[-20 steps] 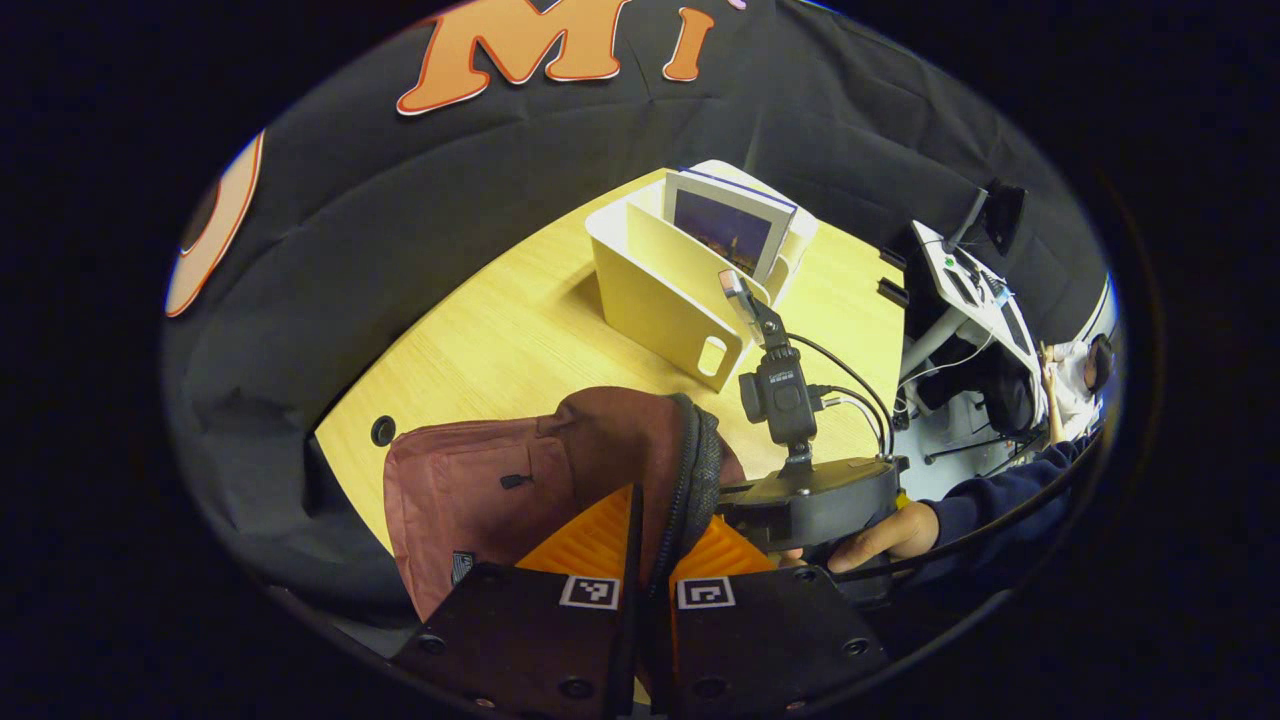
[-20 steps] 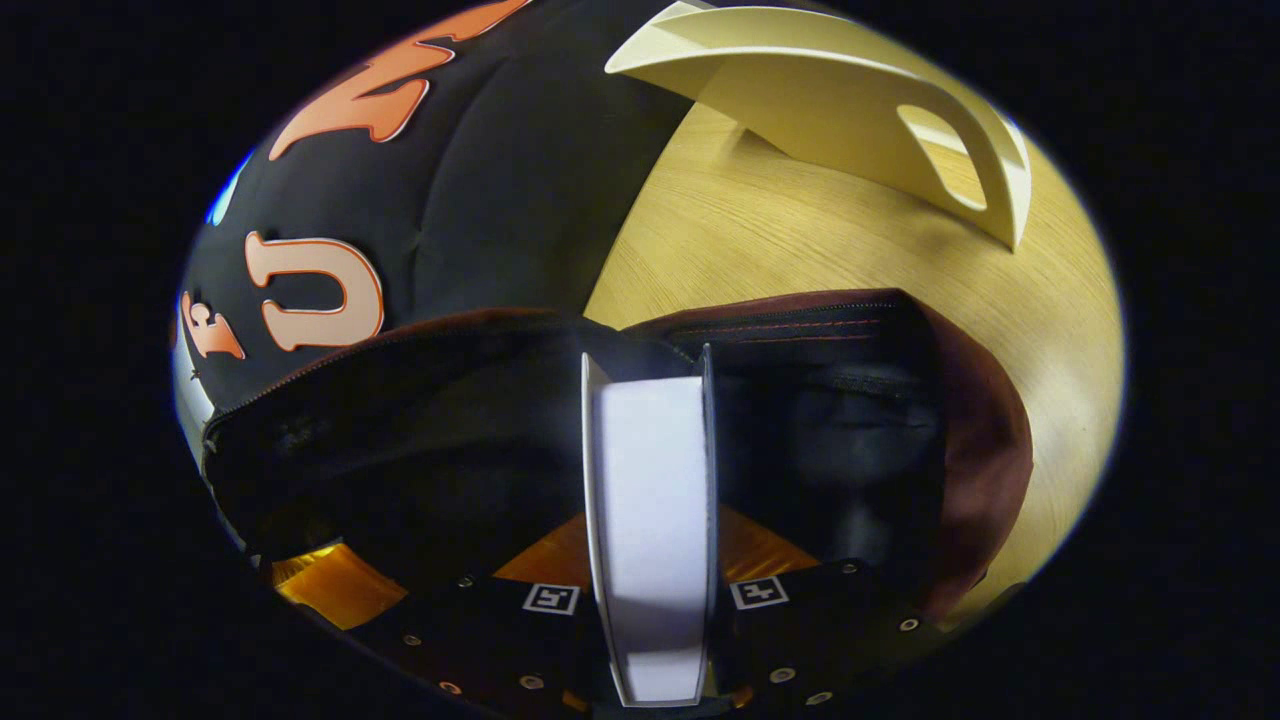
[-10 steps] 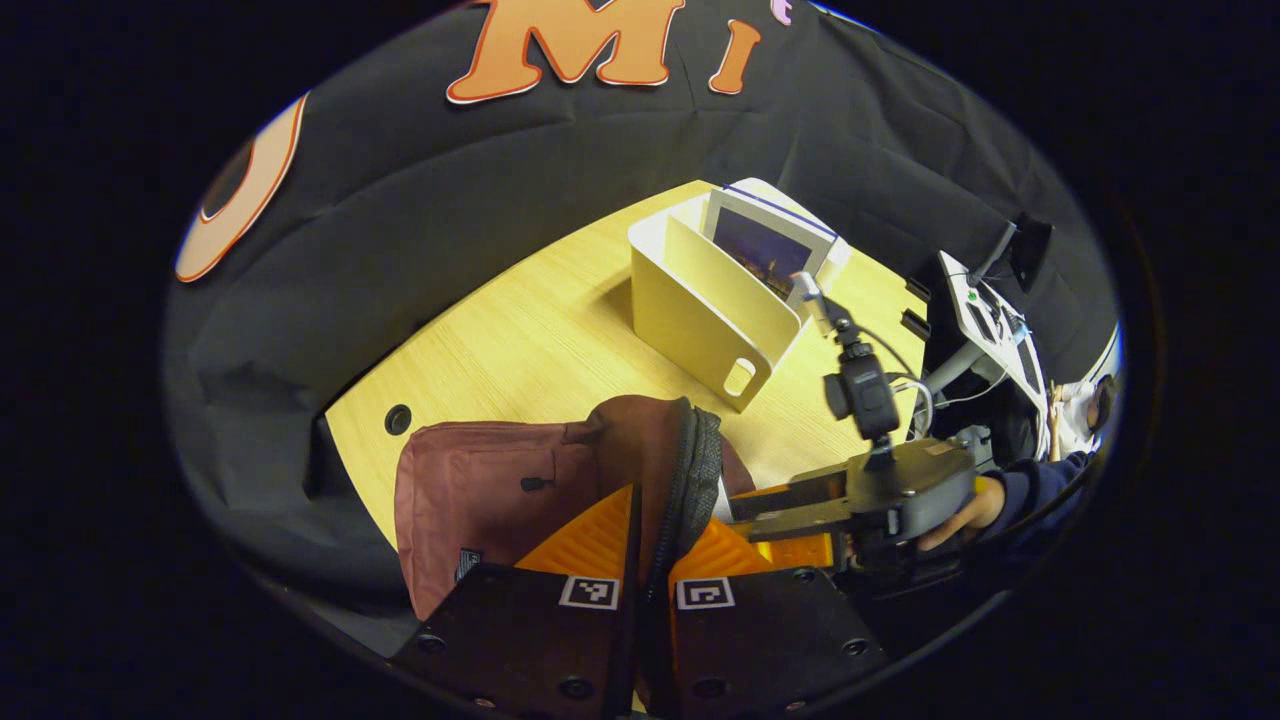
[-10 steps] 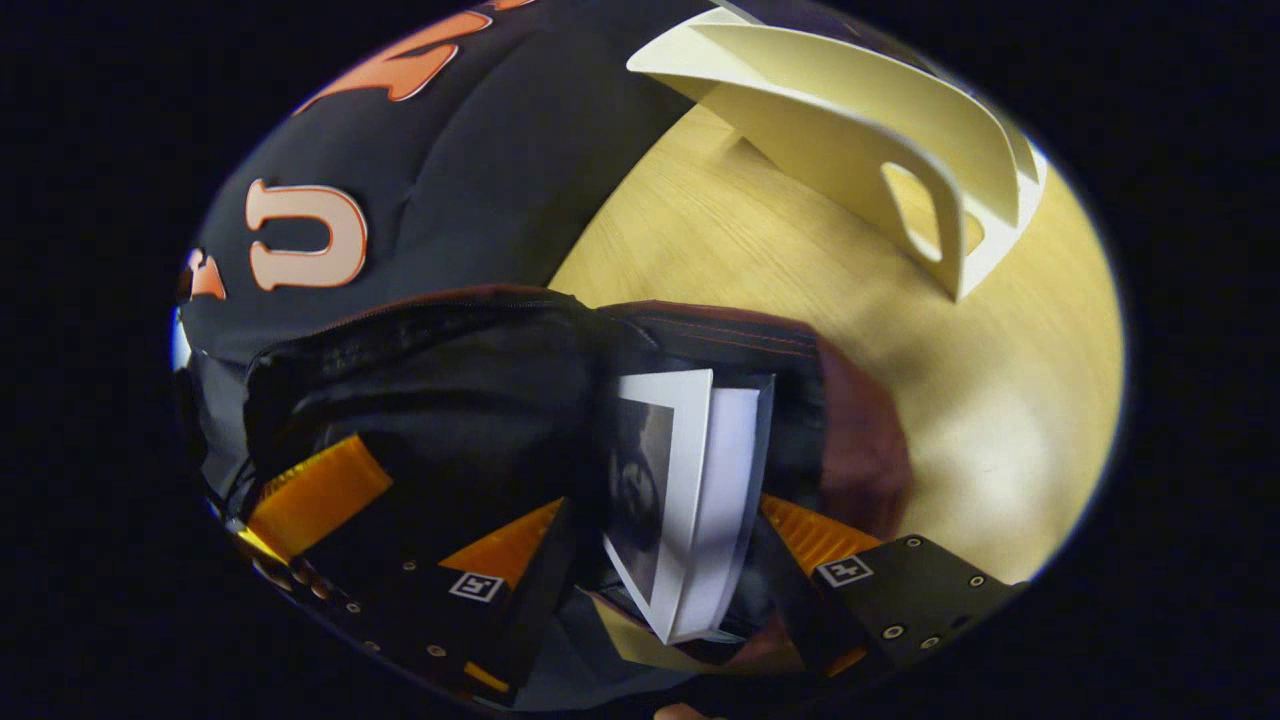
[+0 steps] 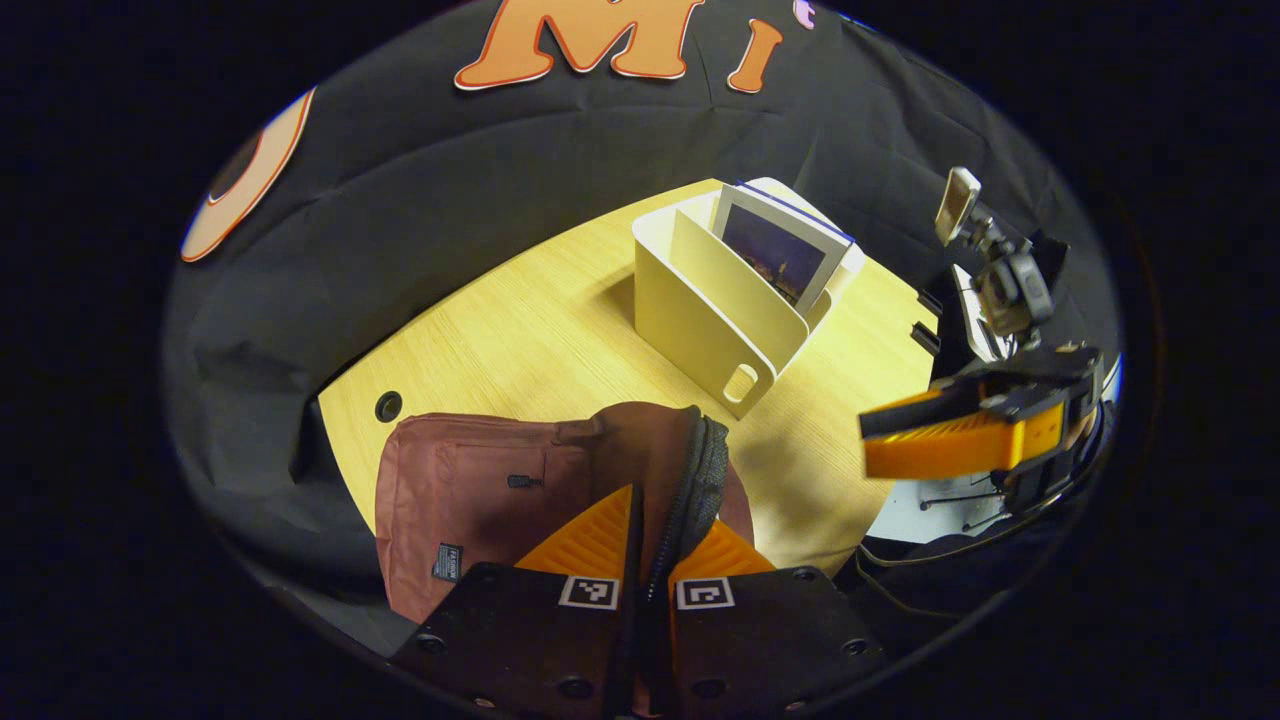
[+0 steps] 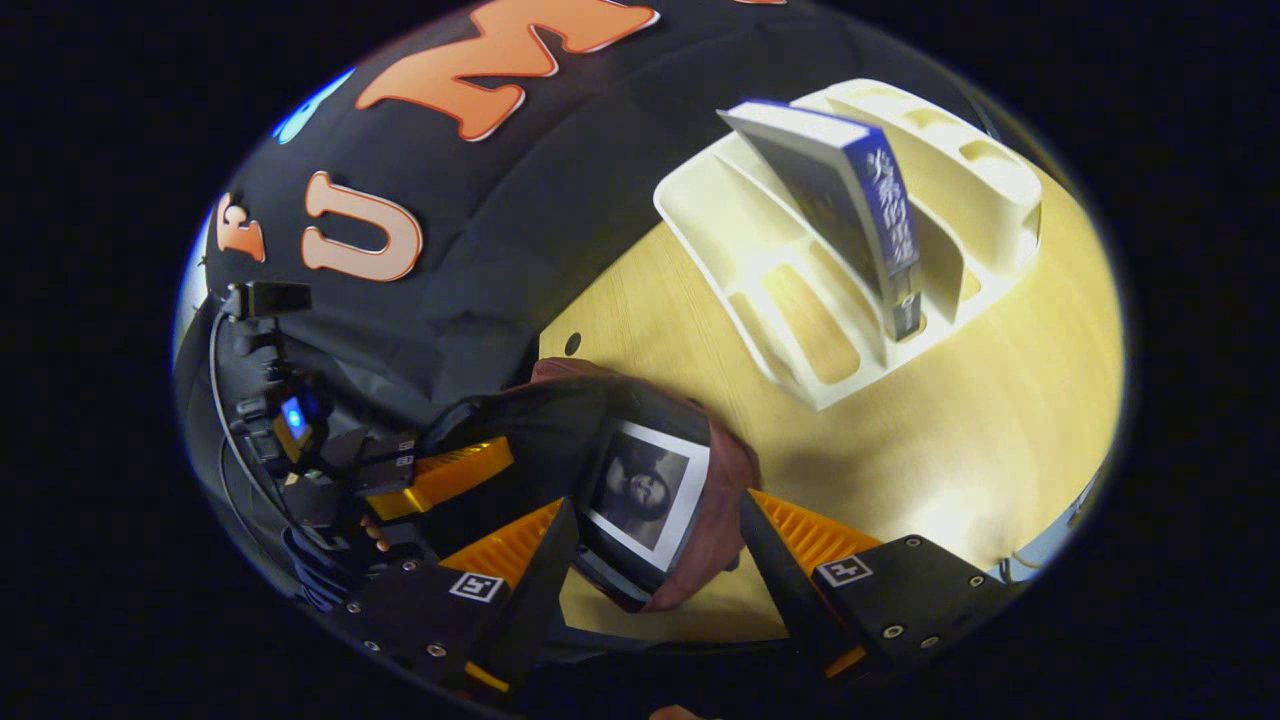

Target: Open the schoolbag, grab two books from the bookshelf and put them into the schoolbag.

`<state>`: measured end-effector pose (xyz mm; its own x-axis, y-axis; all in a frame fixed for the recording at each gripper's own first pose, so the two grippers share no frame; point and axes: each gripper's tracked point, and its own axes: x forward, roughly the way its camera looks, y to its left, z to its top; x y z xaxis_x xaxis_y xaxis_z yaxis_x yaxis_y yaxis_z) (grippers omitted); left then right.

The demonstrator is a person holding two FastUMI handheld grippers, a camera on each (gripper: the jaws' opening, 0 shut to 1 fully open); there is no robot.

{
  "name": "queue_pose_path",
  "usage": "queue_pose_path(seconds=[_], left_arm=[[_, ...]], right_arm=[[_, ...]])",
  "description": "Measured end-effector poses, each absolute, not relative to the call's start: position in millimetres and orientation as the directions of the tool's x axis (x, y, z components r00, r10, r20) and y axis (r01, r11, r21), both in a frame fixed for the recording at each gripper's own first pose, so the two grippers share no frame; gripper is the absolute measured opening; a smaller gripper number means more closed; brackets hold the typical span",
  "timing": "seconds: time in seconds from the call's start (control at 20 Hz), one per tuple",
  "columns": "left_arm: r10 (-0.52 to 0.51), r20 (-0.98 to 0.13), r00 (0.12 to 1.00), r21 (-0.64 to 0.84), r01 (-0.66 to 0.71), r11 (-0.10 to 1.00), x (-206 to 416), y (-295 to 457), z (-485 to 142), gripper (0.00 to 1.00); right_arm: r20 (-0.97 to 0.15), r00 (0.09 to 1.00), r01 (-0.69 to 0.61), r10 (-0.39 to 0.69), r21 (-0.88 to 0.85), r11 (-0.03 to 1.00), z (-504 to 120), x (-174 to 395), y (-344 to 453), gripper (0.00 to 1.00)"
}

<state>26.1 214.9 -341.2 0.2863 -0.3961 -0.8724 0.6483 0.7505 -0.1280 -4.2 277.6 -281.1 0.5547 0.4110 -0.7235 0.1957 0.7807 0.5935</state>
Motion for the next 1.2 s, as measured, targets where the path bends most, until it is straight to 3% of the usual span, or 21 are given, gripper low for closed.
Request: queue_pose_path(seconds=[0.2, 0.35, 0.6, 0.9, 1.2], left_arm=[[-0.391, -0.873, 0.292, -0.138, 0.620, 0.772, 24.1, 214.9, -345.9, 0.07], [-0.386, -0.875, 0.292, -0.147, 0.599, 0.787, 21.4, 211.3, -352.7, 0.07], [-0.372, -0.880, 0.295, -0.160, 0.554, 0.817, 17.3, 208.4, -362.7, 0.07], [-0.329, -0.889, 0.319, -0.135, 0.505, 0.852, 21.3, 216.4, -364.4, 0.07], [-0.291, -0.898, 0.331, -0.117, 0.457, 0.882, 20.9, 221.7, -366.7, 0.07]], right_arm=[[-0.779, 0.520, 0.156, 0.351, 0.490, 0.858, -257.5, -3.7, 230.2, 0.97], [-0.842, 0.496, 0.078, 0.211, 0.286, 0.955, -255.6, 10.5, 179.1, 0.97], [-0.887, 0.449, 0.023, 0.107, 0.131, 0.991, -233.8, 59.6, 128.8, 0.98], [-0.932, 0.348, -0.084, 0.099, 0.074, 0.994, -244.2, 123.9, 112.5, 0.98], [-0.965, 0.239, -0.090, 0.109, 0.090, 0.992, -272.6, 173.2, 111.9, 0.97]])
